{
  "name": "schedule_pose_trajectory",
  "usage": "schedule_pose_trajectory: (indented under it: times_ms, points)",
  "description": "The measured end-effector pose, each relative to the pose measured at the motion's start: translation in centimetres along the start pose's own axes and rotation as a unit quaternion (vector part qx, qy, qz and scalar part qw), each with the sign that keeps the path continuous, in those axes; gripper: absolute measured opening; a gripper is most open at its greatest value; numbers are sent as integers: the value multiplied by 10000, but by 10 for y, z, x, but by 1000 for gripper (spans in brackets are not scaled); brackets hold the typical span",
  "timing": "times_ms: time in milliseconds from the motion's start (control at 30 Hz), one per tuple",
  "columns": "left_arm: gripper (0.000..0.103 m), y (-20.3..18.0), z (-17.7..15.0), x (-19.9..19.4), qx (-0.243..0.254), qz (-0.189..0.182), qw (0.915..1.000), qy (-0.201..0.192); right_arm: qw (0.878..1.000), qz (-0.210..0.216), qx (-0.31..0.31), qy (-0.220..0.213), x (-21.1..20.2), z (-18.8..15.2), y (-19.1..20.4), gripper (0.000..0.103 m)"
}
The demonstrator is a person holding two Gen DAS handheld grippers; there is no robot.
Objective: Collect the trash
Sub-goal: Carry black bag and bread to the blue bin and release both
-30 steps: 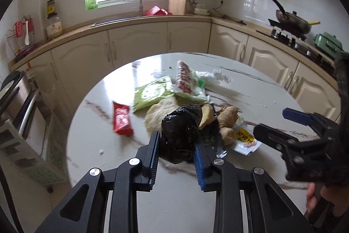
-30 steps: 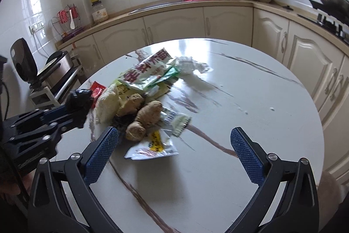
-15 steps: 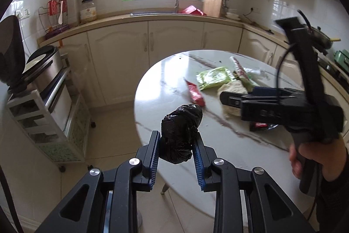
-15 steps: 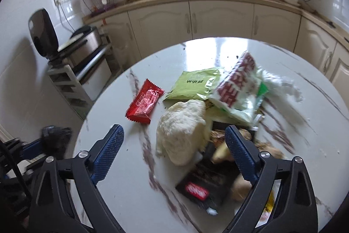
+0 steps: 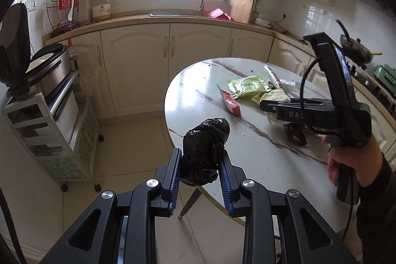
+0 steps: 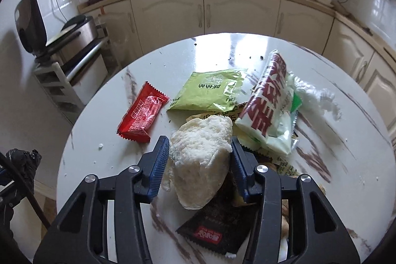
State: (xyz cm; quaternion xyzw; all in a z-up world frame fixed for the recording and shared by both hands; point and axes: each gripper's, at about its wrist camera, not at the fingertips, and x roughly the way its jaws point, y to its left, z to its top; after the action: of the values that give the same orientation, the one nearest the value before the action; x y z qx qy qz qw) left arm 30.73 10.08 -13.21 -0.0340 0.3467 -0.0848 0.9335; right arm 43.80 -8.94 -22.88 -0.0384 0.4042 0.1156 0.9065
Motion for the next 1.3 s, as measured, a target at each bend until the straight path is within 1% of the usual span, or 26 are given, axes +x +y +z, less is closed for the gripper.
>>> schedule_pose_trajectory:
  times_ms: [67, 167, 233, 333, 433, 500, 600, 633, 700, 833, 967, 1000, 1067, 1100, 1133, 1167, 1200, 1300]
  points:
    - [26, 7, -3, -8, -50, -67, 10000, -33, 9999, 73, 85, -112, -13, -1, -5, 46]
    - [26, 19, -8, -21, -125, -103, 9998, -86, 9994, 132, 74, -310, -34, 1, -1, 46]
    - [26, 29, -14, -32, -194, -104, 9997, -127, 9986, 314, 83, -426, -49, 2, 10, 46]
    - [26, 49, -26, -50, -330, -58, 9993, -190, 9967, 601, -62, -540, -65, 1, 34, 46]
    - [26, 79, -46, -68, -543, 96, 9983, -185, 9923, 1053, -229, -606, -76, -3, 71, 46]
    - [26, 104, -63, -78, -729, 280, 9969, -120, 9888, 1290, -377, -648, -80, -6, 96, 46]
    - [26, 133, -88, -90, -957, 552, 9939, 31, 9823, 1673, -608, -581, -76, -13, 139, 46]
    - [26, 144, -98, -94, -992, 706, 9925, 91, 9797, 1814, -685, -511, -72, -16, 155, 46]
    - [26, 167, -118, -100, -1152, 860, 9893, 253, 9757, 1996, -819, -385, -60, -22, 183, 46]
    - [26, 199, -146, -99, -1407, 1092, 9823, 577, 9689, 2242, -1047, -84, -32, -38, 227, 46]
    - [26, 229, -165, -90, -1673, 1185, 9747, 894, 9640, 2354, -1212, 244, 3, -54, 264, 46]
    - [28, 233, -164, -87, -1711, 1197, 9733, 950, 9636, 2355, -1229, 318, 11, -58, 270, 46]
    - [34, 243, -169, -85, -1763, 1217, 9707, 1085, 9618, 2381, -1252, 505, 29, -65, 284, 46]
    - [48, 246, -167, -82, -1769, 1272, 9693, 1143, 9608, 2405, -1250, 575, 36, -68, 289, 46]
    - [69, 248, -167, -82, -1762, 1326, 9681, 1185, 9603, 2406, -1261, 639, 43, -72, 293, 46]
    - [75, 247, -162, -78, -1770, 1376, 9671, 1198, 9601, 2391, -1268, 699, 50, -75, 298, 46]
    - [78, 250, -158, -77, -1767, 1413, 9666, 1201, 9603, 2380, -1253, 744, 56, -76, 300, 46]
    - [78, 259, -157, -77, -1855, 1427, 9645, 1221, 9588, 2410, -1166, 946, 75, -82, 306, 46]
